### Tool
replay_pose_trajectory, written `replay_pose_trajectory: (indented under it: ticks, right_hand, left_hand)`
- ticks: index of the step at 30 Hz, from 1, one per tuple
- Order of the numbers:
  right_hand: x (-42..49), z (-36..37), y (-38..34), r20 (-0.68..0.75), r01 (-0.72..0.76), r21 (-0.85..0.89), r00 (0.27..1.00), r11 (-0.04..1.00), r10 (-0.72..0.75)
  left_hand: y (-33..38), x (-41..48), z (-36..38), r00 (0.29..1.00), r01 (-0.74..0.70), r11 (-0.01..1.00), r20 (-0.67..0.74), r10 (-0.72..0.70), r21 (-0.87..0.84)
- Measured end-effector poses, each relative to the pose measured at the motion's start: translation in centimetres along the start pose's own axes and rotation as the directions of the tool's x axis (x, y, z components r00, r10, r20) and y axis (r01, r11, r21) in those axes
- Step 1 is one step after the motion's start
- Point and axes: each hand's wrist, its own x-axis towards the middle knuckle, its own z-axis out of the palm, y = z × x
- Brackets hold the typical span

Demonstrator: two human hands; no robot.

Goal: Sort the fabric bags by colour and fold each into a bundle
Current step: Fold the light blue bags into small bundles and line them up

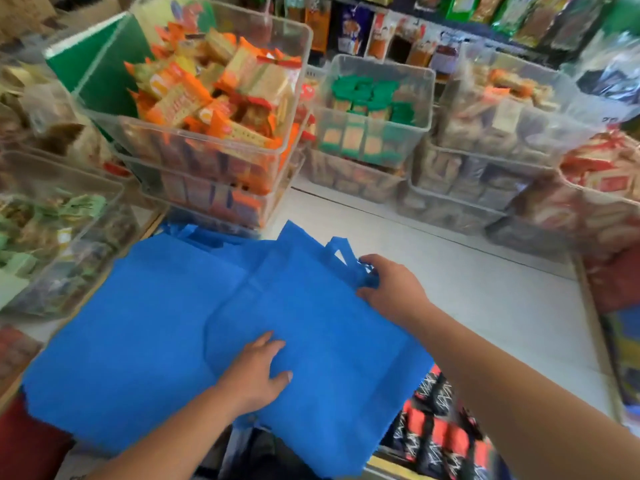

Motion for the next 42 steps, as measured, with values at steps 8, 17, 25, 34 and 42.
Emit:
replay_pose_trajectory:
  ticks: [8,17,25,34,42]
  right_hand:
    - [3.9,-2.2,1.8,-0.086,0.110,-0.104,0.989,0.988,-0.119]
    - [10.4,-3.6,3.6,-0.229,0.095,-0.237,0.962,0.967,-0.151]
    - [0.9,7.1,7.4,0.084,-0.077,0.086,0.994,0.993,0.069]
    - [-3.1,13.3,6.3,0.303,-0.202,0.168,0.942,0.965,0.144]
    - [-5.0,6.2,6.9,0.127,0.002,-0.188,0.992,0.982,0.022]
  left_hand:
    - [2.6,2.9,-0.8,1.000,-0.012,1.000,-0.002,0.012,-0.022]
    - [2.4,6.8,-1.0,0.991,-0.131,0.987,0.033,0.129,0.093]
    - [-0.3,6.6,-2.6,0.961,-0.276,0.853,0.144,0.237,0.443]
    - [-5.3,4.7,-3.4,0.922,-0.382,0.801,0.130,0.365,0.460]
    - [1.5,7.0,-5.9,0.914,-0.287,0.918,-0.209,0.348,0.275]
